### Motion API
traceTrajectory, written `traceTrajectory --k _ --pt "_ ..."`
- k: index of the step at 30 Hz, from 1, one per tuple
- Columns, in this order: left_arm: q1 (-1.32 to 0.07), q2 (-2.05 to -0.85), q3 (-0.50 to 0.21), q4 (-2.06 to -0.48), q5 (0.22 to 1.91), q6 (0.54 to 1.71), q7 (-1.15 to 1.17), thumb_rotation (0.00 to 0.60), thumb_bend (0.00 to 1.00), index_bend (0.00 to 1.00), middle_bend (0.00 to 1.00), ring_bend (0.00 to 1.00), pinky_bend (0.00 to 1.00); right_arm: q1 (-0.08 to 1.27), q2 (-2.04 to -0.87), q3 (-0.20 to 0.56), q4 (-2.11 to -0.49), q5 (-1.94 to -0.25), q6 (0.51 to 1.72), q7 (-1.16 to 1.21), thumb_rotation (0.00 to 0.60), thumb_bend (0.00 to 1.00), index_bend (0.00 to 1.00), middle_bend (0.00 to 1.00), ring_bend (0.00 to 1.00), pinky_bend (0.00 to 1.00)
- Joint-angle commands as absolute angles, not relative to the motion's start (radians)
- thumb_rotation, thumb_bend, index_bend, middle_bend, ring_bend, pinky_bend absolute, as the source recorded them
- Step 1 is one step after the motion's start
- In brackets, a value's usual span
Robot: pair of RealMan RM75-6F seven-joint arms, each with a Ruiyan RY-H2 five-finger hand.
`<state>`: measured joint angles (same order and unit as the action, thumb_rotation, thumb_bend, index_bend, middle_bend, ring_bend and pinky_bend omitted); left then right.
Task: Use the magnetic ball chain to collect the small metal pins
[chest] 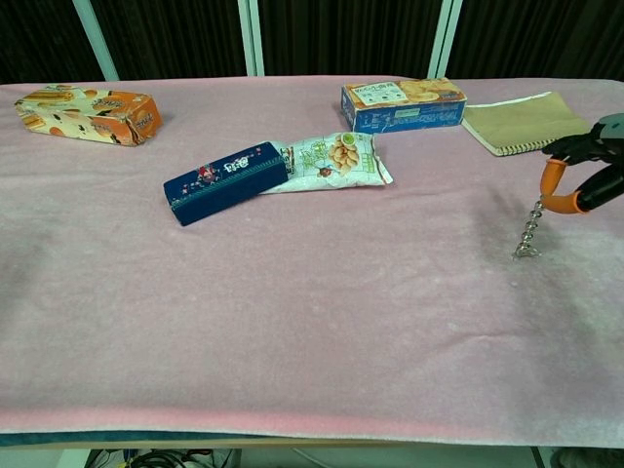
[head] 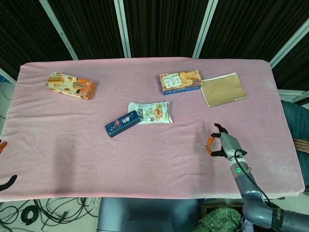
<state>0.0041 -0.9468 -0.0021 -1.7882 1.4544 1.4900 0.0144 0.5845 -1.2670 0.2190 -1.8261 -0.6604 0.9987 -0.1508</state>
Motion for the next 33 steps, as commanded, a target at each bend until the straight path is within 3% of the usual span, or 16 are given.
traceTrajectory --k 1,33 --pt "0.004 -0.947 -0.002 -1.789 1.455 1.490 0.016 0.600 0.22 0.07 0.01 0.00 0.00 0.577 -1.266 0.211 -1.826 -0.669 0.996 -0.140 0.600 0.38 0.60 0.00 0.02 0.20" --pt "0.002 -0.951 -0.003 -1.791 1.448 1.486 0.029 0.600 0.22 0.07 0.02 0.00 0.00 0.583 -1.303 0.219 -1.743 -0.654 0.973 -0.111 0.600 0.39 0.60 0.00 0.02 0.20"
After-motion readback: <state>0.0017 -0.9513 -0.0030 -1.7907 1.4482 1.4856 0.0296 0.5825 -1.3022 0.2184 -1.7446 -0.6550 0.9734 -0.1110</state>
